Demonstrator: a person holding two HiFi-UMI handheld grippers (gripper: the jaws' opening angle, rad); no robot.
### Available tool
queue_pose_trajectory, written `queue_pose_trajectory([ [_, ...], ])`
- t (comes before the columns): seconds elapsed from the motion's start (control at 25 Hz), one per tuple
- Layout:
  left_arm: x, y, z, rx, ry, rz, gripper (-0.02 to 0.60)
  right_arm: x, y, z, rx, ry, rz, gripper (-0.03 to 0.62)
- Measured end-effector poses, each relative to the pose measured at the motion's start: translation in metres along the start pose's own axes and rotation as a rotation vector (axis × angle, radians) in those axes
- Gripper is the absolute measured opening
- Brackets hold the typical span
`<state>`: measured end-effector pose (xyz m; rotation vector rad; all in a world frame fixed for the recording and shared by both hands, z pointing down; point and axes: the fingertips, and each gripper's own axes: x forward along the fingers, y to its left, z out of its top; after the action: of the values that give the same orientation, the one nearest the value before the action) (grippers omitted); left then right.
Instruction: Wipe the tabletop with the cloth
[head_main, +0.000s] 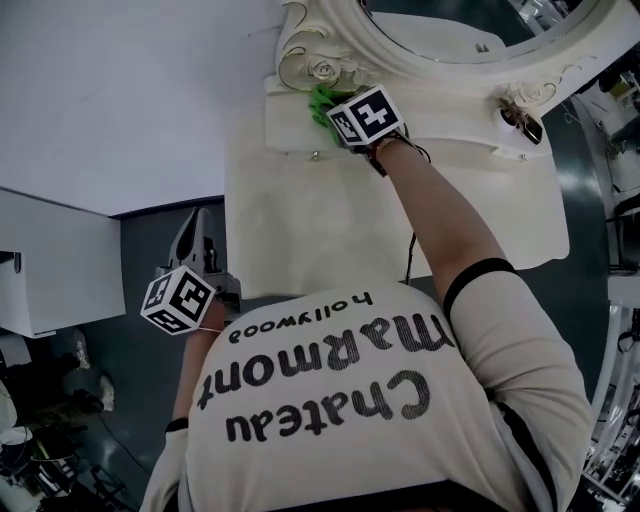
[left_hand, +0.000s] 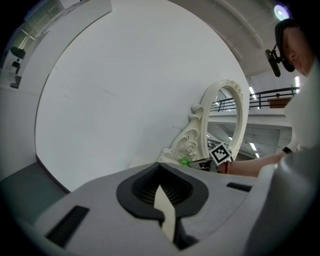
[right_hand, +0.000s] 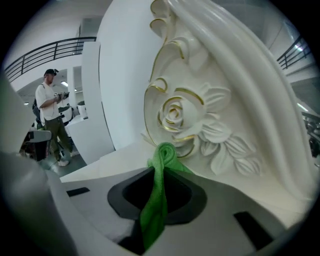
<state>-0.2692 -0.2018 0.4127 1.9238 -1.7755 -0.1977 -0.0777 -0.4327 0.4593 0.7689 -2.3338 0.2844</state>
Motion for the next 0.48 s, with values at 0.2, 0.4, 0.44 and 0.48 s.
queue_pose_trajectory([
  [0.2, 0.004, -0.01, 0.0, 0.009, 0.006, -0.024, 0.008, -0.016, -0.022, -0.014, 0.049, 0.0, -0.038, 0.071],
  [0.4, 0.003, -0.012, -0.002, 0.003, 0.011, -0.031, 0.008, -0.031, -0.045, -0.028, 0.097, 0.003, -0.078, 0.071],
  [0.44, 0.003, -0.011, -0.003, 0.001, 0.013, -0.03, 0.008, -0.034, -0.049, -0.031, 0.11, 0.002, -0.086, 0.071],
  [0.48, 0.001, -0.011, -0.003, 0.001, 0.015, -0.03, 0.008, -0.036, -0.054, -0.033, 0.123, 0.0, -0.092, 0.071],
])
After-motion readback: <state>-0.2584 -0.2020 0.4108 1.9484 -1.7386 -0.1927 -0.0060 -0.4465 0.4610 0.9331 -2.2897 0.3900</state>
